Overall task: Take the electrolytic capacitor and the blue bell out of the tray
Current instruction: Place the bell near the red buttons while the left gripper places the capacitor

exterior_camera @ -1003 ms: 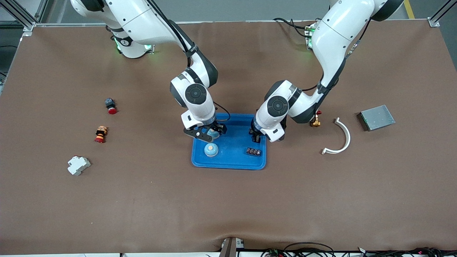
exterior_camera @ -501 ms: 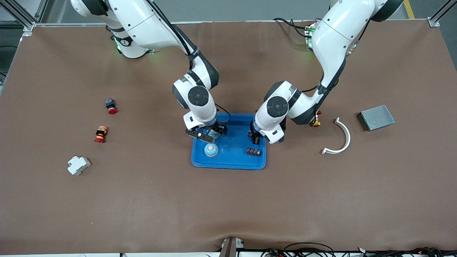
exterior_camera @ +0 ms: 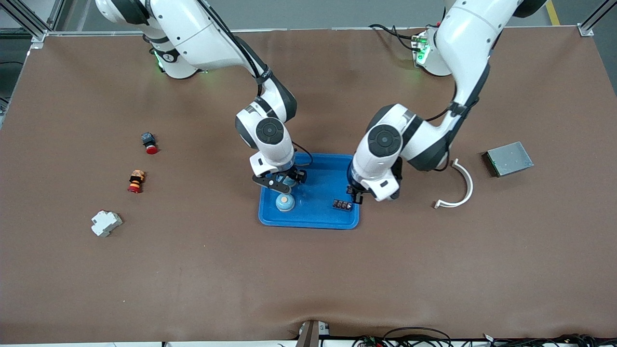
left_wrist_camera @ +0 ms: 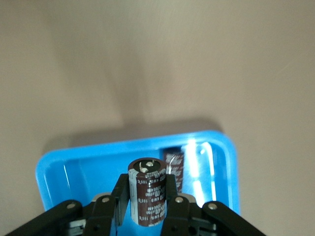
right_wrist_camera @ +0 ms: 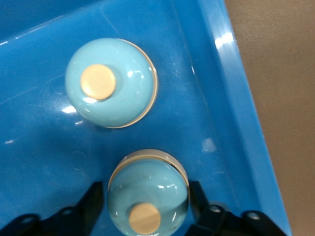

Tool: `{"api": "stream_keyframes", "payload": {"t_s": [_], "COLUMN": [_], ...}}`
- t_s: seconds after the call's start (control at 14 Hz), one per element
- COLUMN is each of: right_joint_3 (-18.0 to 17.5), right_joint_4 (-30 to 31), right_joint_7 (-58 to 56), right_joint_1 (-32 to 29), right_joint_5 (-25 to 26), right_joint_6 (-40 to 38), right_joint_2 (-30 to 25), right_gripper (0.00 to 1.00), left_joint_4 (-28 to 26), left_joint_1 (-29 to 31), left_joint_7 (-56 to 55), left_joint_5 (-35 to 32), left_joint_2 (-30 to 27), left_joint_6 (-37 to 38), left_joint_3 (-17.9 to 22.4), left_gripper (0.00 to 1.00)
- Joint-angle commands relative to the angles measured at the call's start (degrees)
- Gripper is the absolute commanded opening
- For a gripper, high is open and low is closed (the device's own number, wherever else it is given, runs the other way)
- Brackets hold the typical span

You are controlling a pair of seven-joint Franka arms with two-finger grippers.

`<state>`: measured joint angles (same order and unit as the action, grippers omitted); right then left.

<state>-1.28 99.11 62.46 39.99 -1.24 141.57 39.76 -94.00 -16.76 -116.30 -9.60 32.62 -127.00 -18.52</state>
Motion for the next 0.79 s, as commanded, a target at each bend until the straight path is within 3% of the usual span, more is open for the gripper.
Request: {"api": "stream_keyframes", "payload": {"t_s": [0.0, 0.14, 0.43, 0.72], "right_joint_3": [0.58, 0.58, 0.49, 0.58], "right_joint_4": [-2.78, -3.66, -8.67, -7.63], "right_joint_7": [3.27, 3.28, 1.19, -11.89], "right_joint_1": [0.97, 0.88, 0.1, -4.11], "right_joint_5": [0.97, 0.8, 0.8, 0.71], "right_joint_6": [-0.76, -1.81, -11.91, -21.4], "right_joint_2": [0.94, 0.5, -0.29, -6.87], "right_gripper": [0.0, 0.0, 0.0, 0.0], "left_joint_4": [-0.84, -0.92, -1.01, -1.89], "left_joint_1": [2.77, 6.01, 12.69, 19.11], "left_joint_7": [4.66, 8.27, 19.33, 29.8], "left_joint_5": [-0.86, -0.16, 0.72, 1.78], "left_joint_2": [-4.57, -6.77, -9.86, -10.56], "left_joint_6": [4.64, 7.55, 12.91, 17.66], "left_joint_3": [-0.11, -0.28, -0.81, -0.73], "left_gripper": [0.0, 0.0, 0.0, 0.0]}}
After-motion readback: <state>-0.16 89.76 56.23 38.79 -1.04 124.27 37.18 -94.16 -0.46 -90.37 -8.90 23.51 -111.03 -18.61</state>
